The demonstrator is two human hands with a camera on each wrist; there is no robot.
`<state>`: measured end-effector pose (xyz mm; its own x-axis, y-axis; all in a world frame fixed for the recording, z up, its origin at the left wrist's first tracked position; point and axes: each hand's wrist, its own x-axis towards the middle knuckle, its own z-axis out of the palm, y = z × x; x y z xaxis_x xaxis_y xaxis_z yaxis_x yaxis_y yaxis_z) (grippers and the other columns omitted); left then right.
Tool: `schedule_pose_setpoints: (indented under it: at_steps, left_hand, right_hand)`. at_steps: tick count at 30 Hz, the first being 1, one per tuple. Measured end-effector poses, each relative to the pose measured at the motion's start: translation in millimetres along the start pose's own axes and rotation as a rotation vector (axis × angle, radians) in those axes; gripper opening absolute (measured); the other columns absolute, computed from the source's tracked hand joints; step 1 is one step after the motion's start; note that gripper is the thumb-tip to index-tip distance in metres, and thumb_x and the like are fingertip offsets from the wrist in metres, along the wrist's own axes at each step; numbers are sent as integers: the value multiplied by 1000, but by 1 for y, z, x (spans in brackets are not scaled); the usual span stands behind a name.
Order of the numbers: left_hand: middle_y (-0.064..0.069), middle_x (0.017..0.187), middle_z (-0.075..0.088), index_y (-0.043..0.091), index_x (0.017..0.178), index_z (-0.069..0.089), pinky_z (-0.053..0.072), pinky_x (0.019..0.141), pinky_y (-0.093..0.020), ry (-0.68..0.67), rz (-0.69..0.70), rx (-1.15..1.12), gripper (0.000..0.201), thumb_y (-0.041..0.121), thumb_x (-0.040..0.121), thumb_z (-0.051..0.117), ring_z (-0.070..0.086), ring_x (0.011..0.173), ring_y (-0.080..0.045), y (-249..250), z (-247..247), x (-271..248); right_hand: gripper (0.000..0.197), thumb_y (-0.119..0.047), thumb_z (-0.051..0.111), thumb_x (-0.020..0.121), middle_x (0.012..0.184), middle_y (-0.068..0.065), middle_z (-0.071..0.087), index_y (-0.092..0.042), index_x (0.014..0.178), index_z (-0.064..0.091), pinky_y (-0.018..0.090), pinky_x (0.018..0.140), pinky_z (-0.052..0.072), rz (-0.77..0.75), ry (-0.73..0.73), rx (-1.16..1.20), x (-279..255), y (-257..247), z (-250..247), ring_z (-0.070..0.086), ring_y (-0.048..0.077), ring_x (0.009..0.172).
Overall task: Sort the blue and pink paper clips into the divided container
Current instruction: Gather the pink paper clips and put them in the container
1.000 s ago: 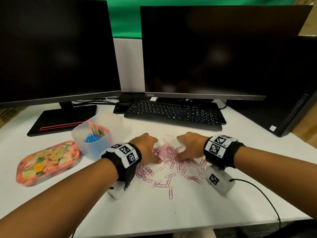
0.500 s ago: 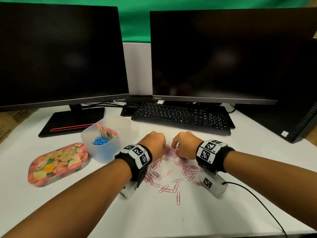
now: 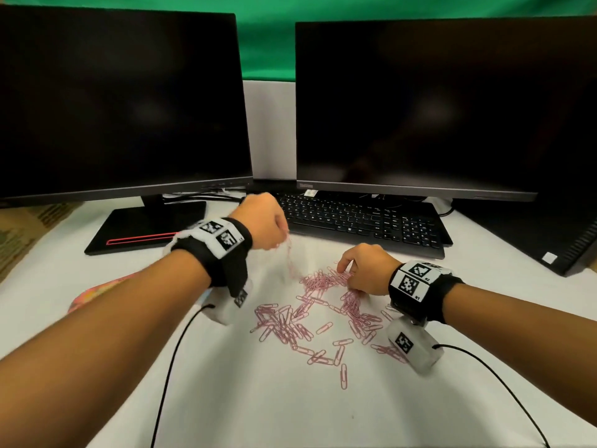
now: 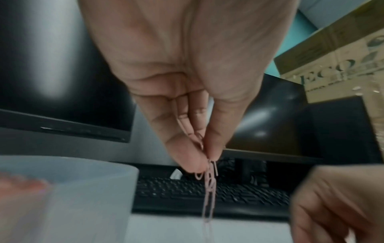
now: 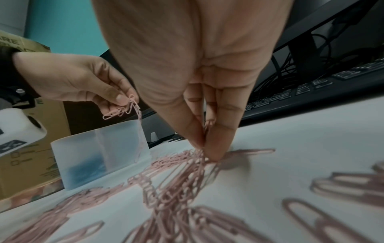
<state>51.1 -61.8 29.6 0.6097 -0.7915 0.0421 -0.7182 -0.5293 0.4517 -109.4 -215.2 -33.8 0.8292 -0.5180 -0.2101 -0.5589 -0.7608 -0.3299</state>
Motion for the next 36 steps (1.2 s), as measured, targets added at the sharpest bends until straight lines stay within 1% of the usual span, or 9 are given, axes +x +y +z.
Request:
schedule_pose_setpoints:
  at_steps: [6, 12, 18, 20, 23, 27, 30, 33, 36]
  left_hand:
    - [-6, 70, 75, 12, 79, 76, 62, 68, -31, 80, -99, -158, 8, 6, 82, 72, 74, 65, -16, -26, -50, 5]
    - [-8, 79, 75, 11, 88, 74, 61, 68, -26, 142, -142, -170, 3, 12, 86, 71, 74, 72, -15, -37, -76, 8]
    - [-9, 80, 75, 10, 88, 74, 61, 73, -31, 141, -159, -188, 3, 11, 87, 71, 74, 74, -18, -47, -88, 7]
    - [-9, 79, 75, 10, 86, 74, 61, 70, -29, 125, -168, -156, 3, 10, 87, 71, 74, 73, -17, -50, -84, 7]
    - [-9, 76, 75, 9, 83, 74, 61, 64, -27, 98, -200, -103, 4, 7, 85, 71, 74, 69, -17, -53, -68, 10]
    - [-11, 79, 76, 7, 87, 76, 62, 70, -34, 9, -261, -21, 6, 5, 84, 71, 75, 73, -22, -60, -43, 16]
    - [-6, 76, 75, 12, 95, 74, 61, 70, -31, -54, -240, 120, 15, 21, 83, 74, 73, 70, -18, -57, -34, 16]
    - [-2, 81, 73, 18, 91, 74, 57, 67, -30, -117, -172, 259, 31, 45, 78, 75, 68, 75, -20, -44, -33, 11]
    - [-1, 85, 71, 16, 90, 75, 60, 74, -33, -224, -138, 402, 32, 43, 73, 80, 67, 77, -20, -34, -27, 6]
  right_hand:
    - [29, -6, 64, 79, 105, 4, 63, -32, 91, 66, 31, 72, 58, 19, 8, 40, -1, 5, -5, 68, 18, 83]
    - [30, -2, 60, 78, 76, -3, 61, -29, 90, 67, 35, 75, 60, 30, -6, 70, -3, 7, -6, 69, 19, 79]
    - [28, -3, 61, 82, 88, 1, 66, -27, 94, 68, 24, 60, 56, 47, -11, 83, -6, 10, -7, 71, 18, 76]
    - [28, -2, 61, 82, 90, 2, 68, -26, 94, 68, 24, 60, 57, 52, -13, 100, -7, 10, -6, 72, 18, 75]
    - [30, -1, 61, 80, 84, 2, 70, -28, 89, 67, 33, 72, 61, 44, -15, 118, -6, 5, -6, 72, 19, 73]
    - [33, 2, 63, 76, 72, 2, 71, -31, 83, 65, 36, 74, 61, 12, -9, 125, -4, -4, -7, 72, 18, 71]
    - [34, 3, 64, 75, 72, 1, 72, -31, 80, 64, 34, 69, 61, -18, 8, 136, -2, -11, -11, 71, 16, 69]
    - [31, 1, 60, 80, 69, 6, 74, -29, 89, 65, 21, 55, 53, -44, 7, 147, -1, -18, -17, 71, 13, 63]
    - [28, -1, 62, 81, 67, 6, 74, -24, 96, 67, 25, 63, 58, -70, 30, 162, 3, -26, -23, 70, 11, 60]
